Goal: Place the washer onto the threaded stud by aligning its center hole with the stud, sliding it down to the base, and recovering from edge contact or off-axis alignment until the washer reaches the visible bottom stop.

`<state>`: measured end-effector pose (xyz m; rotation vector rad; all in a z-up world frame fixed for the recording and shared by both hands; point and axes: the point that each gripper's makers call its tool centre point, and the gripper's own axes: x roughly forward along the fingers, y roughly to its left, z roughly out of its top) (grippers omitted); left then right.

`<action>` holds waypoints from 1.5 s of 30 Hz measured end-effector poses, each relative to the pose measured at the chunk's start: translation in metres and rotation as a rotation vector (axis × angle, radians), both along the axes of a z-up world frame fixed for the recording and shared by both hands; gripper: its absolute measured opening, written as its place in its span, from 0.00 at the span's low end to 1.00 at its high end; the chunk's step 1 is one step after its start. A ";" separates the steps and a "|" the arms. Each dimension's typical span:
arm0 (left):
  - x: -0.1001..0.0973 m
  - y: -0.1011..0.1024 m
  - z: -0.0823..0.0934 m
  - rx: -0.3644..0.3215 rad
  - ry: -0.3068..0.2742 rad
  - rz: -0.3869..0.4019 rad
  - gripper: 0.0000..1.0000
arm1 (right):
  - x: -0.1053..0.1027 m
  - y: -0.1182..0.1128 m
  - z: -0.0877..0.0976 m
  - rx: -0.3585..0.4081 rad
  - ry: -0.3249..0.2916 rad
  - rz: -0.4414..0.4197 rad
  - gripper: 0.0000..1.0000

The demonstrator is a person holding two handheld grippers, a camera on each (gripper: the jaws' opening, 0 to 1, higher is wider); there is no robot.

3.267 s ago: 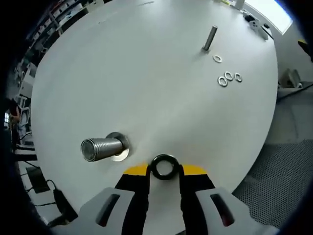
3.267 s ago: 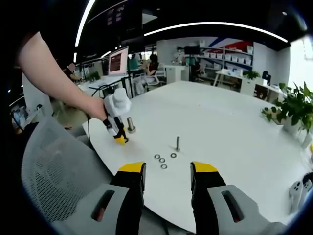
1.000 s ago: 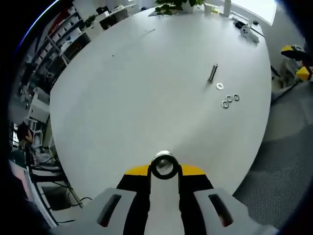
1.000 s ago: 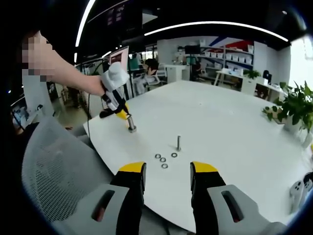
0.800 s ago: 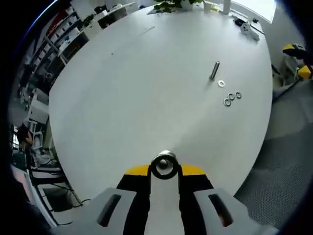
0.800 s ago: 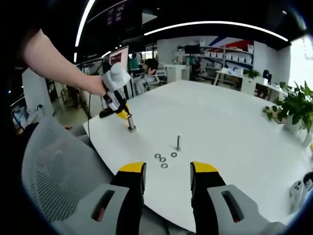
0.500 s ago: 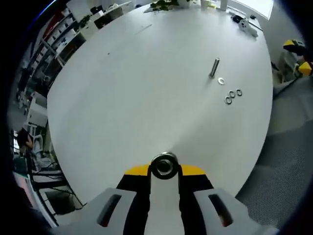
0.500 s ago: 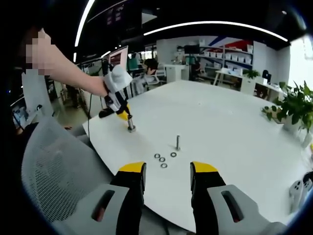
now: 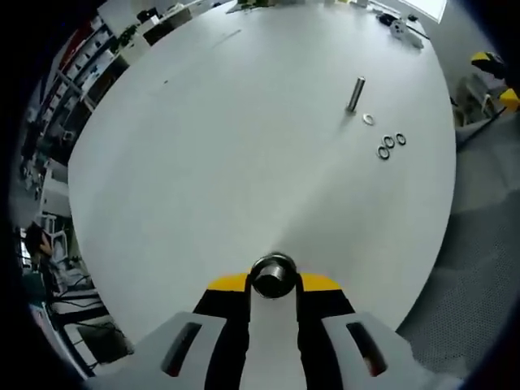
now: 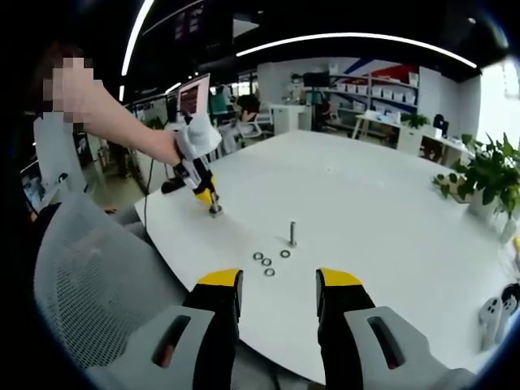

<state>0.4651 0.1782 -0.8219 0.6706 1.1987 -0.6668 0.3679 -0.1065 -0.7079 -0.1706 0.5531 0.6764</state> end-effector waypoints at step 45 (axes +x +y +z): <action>-0.034 -0.007 0.034 -0.243 -0.126 0.291 0.27 | -0.006 0.005 -0.007 -0.012 0.035 0.035 0.37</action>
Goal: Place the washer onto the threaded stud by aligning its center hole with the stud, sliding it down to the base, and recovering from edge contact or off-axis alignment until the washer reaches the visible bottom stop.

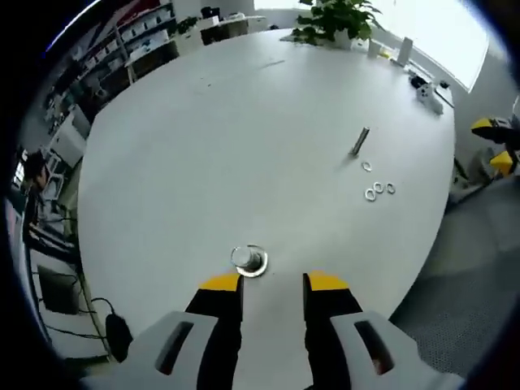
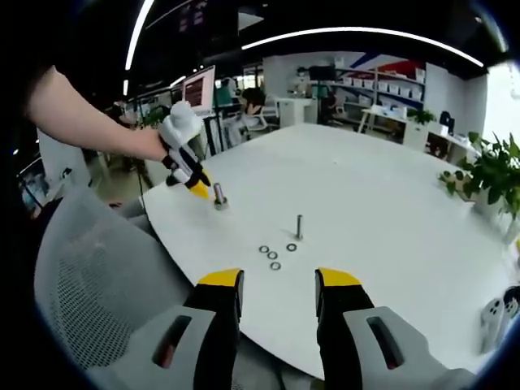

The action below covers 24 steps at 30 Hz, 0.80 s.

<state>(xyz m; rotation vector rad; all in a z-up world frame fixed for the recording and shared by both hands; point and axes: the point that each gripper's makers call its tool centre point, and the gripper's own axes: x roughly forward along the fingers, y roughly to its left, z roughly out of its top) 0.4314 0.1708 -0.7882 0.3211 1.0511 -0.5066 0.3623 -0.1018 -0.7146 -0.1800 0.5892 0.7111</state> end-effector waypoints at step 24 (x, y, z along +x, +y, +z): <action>-0.052 -0.025 0.084 -0.235 -0.336 0.100 0.29 | -0.007 0.006 -0.007 -0.028 0.028 0.043 0.37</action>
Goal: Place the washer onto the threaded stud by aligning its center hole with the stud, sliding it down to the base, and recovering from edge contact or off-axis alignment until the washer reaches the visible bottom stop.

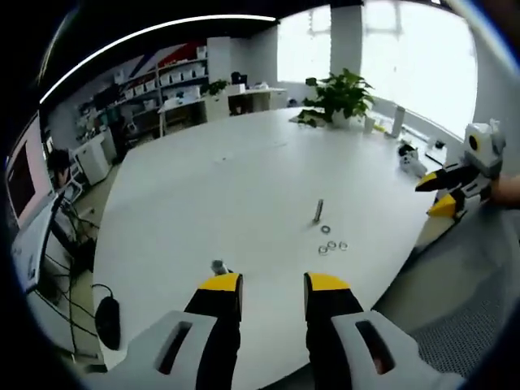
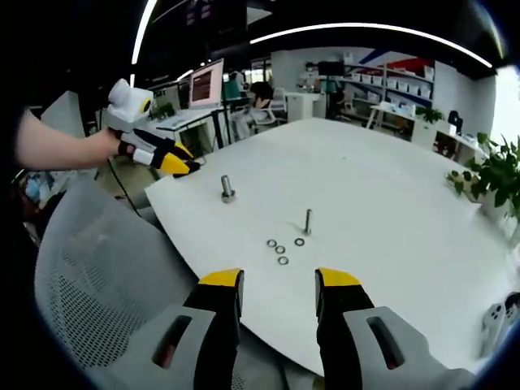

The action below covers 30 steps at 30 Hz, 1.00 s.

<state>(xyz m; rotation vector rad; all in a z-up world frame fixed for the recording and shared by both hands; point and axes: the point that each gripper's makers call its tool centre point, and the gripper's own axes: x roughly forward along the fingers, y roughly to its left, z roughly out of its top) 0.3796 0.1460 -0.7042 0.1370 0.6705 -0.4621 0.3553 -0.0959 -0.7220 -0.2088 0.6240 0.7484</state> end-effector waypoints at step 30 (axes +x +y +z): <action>-0.024 -0.012 0.034 -0.233 -0.156 -0.032 0.29 | -0.010 -0.011 -0.028 -0.215 0.051 0.018 0.37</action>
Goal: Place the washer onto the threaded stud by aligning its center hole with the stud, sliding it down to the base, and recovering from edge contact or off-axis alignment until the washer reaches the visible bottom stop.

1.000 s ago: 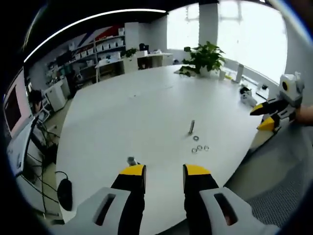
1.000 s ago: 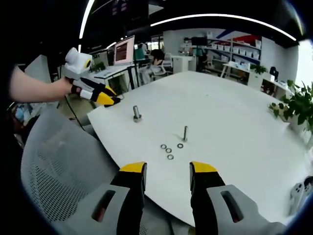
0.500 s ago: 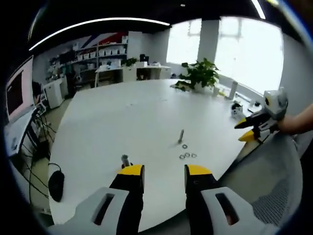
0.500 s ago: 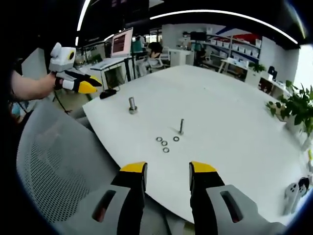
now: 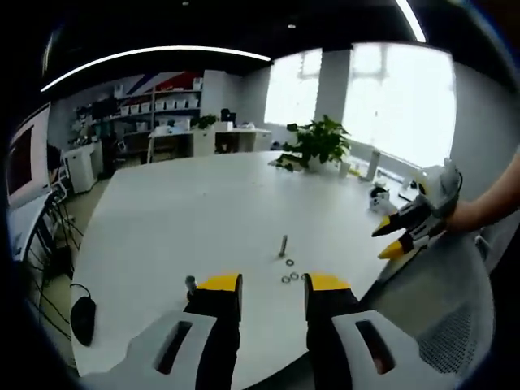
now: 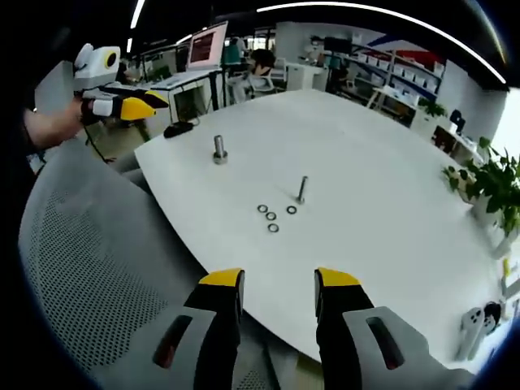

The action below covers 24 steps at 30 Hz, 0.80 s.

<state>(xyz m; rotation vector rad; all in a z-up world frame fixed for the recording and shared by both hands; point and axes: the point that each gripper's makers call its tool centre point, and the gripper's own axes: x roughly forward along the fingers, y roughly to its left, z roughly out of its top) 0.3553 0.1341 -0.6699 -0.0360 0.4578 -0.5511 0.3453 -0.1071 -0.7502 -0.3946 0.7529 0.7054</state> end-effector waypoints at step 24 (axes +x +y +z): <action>0.000 0.006 -0.003 -0.011 0.014 0.021 0.29 | -0.002 0.000 -0.004 -0.016 0.030 0.014 0.37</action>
